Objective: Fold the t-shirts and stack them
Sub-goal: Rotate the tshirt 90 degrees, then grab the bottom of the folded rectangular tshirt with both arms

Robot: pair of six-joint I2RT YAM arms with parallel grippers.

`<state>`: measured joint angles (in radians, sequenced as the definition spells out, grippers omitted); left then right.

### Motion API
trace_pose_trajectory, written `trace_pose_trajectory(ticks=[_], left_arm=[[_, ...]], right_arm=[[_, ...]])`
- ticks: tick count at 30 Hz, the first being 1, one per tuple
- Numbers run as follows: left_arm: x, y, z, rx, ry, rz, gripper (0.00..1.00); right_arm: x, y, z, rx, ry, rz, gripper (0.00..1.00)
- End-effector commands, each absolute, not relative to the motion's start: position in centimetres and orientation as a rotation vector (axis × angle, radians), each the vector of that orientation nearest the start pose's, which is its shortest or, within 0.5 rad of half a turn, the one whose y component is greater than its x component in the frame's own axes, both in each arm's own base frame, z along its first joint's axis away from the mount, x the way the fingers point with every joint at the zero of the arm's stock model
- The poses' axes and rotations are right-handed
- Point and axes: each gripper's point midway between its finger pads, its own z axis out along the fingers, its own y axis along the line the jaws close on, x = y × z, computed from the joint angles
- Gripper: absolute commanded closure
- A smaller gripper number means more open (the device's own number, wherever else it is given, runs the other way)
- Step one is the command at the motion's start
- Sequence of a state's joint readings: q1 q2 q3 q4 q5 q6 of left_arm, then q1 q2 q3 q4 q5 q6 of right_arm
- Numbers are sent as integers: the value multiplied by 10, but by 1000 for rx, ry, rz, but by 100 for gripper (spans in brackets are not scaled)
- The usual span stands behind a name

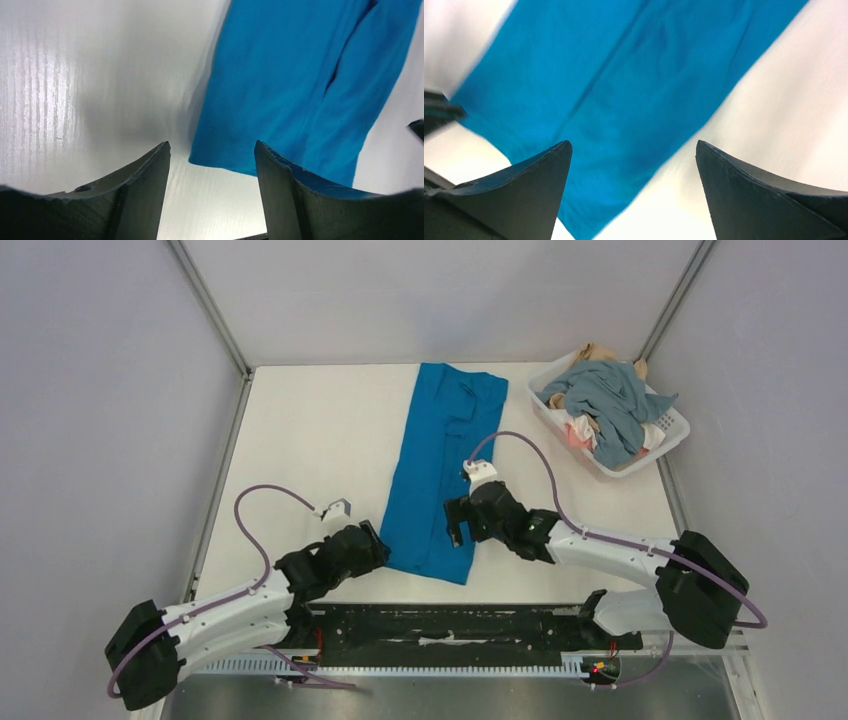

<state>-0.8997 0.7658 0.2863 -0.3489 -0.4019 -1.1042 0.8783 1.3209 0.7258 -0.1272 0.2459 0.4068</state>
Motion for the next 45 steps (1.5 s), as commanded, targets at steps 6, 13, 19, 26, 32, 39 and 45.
trace_pose_trajectory(ticks=[6, 13, 19, 26, 32, 39, 45], left_arm=[[174, -168, 21, -377, 2384, -546, 47], [177, -163, 11, -409, 2408, -492, 98], [163, -163, 0, -446, 2448, -542, 98], [157, -157, -4, -484, 2436, -567, 98], [134, -167, -5, -456, 2521, -685, 98], [94, -188, -2, -331, 2593, -947, 98], [96, -215, 43, -167, 2443, -1181, 98]], right_arm=[[144, 257, 25, -606, 2426, 640, 2], [104, 258, 7, -758, 2483, 615, 6], [113, 243, 2, -683, 2471, 465, 27], [110, 235, -10, -669, 2494, 390, 63], [82, 217, -12, -740, 2554, 358, 86], [42, 214, -13, -754, 2584, 594, 85], [49, 221, 3, -779, 2507, 562, 86]])
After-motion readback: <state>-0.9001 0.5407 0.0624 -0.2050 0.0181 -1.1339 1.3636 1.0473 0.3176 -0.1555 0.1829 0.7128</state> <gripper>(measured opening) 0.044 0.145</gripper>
